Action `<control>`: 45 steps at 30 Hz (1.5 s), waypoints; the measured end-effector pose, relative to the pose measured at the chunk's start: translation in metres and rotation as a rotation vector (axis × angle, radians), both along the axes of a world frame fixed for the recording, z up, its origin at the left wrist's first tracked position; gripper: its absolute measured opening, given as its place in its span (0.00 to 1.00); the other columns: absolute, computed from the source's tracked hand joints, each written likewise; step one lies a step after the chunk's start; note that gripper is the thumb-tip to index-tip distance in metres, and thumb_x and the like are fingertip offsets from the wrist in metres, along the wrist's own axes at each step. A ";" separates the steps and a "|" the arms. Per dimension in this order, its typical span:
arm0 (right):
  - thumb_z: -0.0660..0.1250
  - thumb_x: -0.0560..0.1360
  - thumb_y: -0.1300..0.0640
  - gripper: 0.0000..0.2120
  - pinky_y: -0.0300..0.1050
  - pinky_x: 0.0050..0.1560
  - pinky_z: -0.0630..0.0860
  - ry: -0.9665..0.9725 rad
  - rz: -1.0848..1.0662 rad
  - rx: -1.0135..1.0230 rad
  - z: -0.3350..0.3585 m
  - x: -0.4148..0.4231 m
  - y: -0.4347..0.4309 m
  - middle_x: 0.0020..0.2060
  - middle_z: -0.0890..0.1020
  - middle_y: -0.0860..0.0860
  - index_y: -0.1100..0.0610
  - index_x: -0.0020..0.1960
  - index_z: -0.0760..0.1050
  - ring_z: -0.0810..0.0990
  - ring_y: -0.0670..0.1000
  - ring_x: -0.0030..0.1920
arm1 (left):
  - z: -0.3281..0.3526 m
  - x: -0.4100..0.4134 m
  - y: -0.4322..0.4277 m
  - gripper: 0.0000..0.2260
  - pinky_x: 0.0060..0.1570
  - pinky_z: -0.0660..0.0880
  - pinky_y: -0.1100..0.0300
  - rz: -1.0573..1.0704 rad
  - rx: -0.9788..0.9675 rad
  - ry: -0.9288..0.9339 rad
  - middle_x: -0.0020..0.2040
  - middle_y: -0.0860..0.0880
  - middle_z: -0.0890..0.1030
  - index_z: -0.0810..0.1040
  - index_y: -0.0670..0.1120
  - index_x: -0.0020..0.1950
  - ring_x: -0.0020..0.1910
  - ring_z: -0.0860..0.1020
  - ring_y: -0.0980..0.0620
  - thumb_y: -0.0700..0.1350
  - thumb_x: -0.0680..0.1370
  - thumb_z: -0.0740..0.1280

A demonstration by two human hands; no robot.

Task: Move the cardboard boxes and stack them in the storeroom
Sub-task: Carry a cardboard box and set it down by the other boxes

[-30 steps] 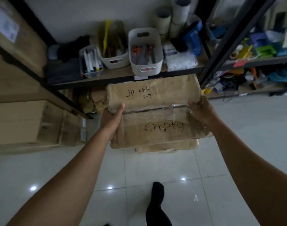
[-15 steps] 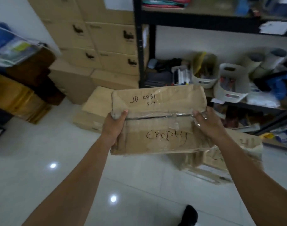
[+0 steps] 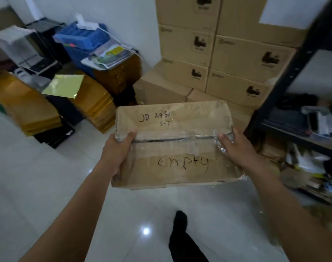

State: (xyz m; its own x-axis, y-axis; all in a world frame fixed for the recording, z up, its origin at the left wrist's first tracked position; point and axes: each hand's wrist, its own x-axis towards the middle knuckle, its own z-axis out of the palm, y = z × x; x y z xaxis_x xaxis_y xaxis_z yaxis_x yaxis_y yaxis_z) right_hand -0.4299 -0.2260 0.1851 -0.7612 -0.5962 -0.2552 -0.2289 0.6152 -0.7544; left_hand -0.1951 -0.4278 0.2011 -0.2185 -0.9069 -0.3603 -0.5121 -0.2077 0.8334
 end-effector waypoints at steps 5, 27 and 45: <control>0.60 0.79 0.44 0.25 0.45 0.55 0.66 -0.020 0.006 -0.086 -0.017 -0.018 -0.143 0.66 0.75 0.54 0.56 0.70 0.65 0.72 0.57 0.65 | -0.002 -0.010 -0.125 0.30 0.55 0.70 0.50 0.081 -0.032 -0.036 0.63 0.45 0.76 0.69 0.48 0.71 0.59 0.75 0.42 0.63 0.75 0.66; 0.60 0.79 0.53 0.22 0.47 0.59 0.68 -0.149 -0.622 0.203 -0.242 -0.037 -0.458 0.66 0.72 0.57 0.57 0.71 0.65 0.71 0.59 0.65 | -0.242 -0.169 -0.530 0.22 0.52 0.71 0.56 -0.601 0.138 -0.143 0.60 0.50 0.77 0.71 0.48 0.70 0.57 0.74 0.49 0.55 0.78 0.66; 0.54 0.81 0.51 0.31 0.54 0.74 0.48 0.194 -0.613 0.609 -0.480 -0.070 -0.445 0.77 0.49 0.62 0.62 0.78 0.46 0.48 0.60 0.77 | -0.498 -0.255 -0.492 0.26 0.58 0.68 0.60 -0.809 -0.121 -0.052 0.66 0.47 0.75 0.64 0.46 0.74 0.62 0.74 0.48 0.48 0.78 0.68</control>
State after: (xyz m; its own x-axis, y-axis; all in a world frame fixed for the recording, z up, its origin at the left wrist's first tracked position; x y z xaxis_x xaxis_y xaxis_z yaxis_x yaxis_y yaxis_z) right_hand -0.5003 -0.6712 -0.2951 -0.9651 0.1279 -0.2286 0.1828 0.9539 -0.2382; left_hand -0.4499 -0.9200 -0.2966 -0.8075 -0.5093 -0.2976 -0.5035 0.3323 0.7975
